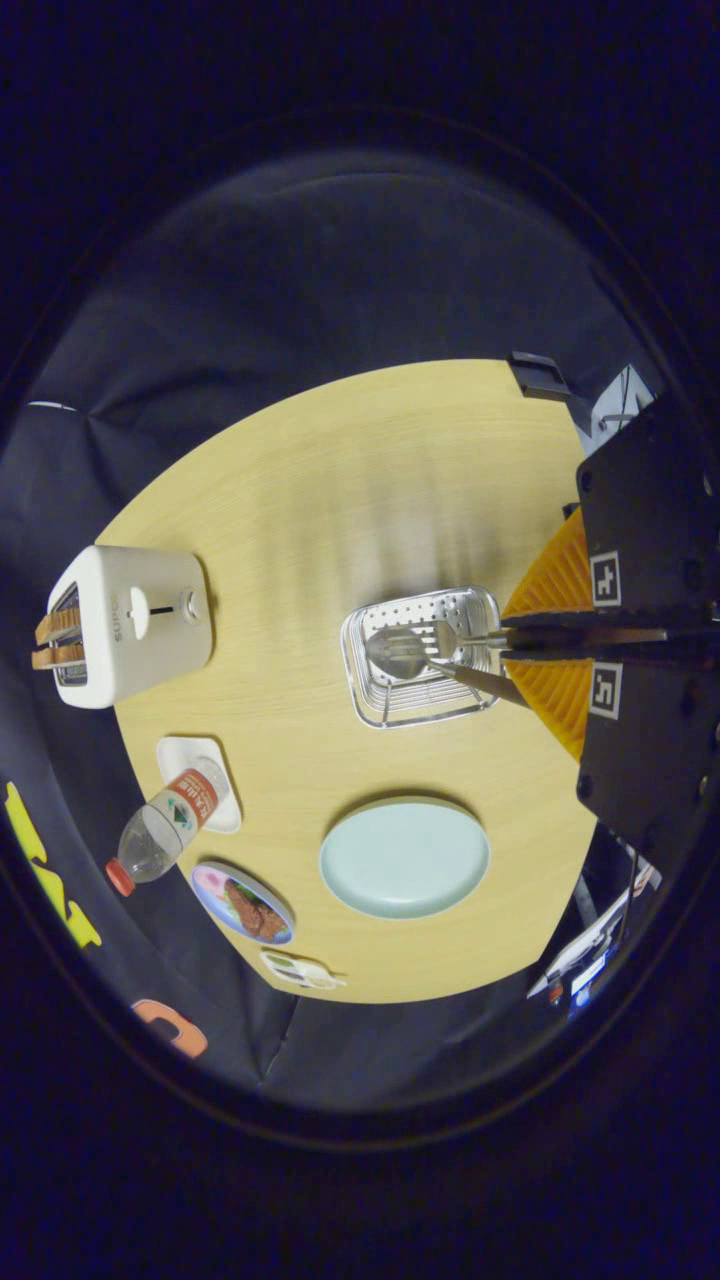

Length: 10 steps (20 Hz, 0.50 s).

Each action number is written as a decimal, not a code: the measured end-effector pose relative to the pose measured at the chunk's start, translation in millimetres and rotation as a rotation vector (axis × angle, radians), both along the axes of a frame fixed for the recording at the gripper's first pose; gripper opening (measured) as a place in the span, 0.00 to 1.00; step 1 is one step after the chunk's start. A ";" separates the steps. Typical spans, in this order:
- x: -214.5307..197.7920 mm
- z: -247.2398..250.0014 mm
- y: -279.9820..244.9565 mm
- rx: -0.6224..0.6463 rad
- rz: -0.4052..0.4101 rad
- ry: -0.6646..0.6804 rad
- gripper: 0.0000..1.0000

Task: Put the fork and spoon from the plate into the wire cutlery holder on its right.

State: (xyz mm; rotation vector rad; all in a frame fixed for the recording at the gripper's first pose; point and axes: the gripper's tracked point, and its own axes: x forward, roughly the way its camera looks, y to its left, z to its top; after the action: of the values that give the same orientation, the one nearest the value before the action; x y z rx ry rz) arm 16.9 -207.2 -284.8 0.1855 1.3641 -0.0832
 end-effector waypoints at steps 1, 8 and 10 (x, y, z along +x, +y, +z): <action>2.0 0.9 -1.6 -0.004 -0.007 -0.011 0.06; 9.3 16.9 0.1 -0.004 0.002 -0.108 0.20; 9.8 23.3 8.3 0.004 0.012 -0.143 0.26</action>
State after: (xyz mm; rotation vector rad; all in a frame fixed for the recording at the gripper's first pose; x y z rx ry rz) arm 26.7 -198.9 -261.5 0.1832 1.2228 -0.0563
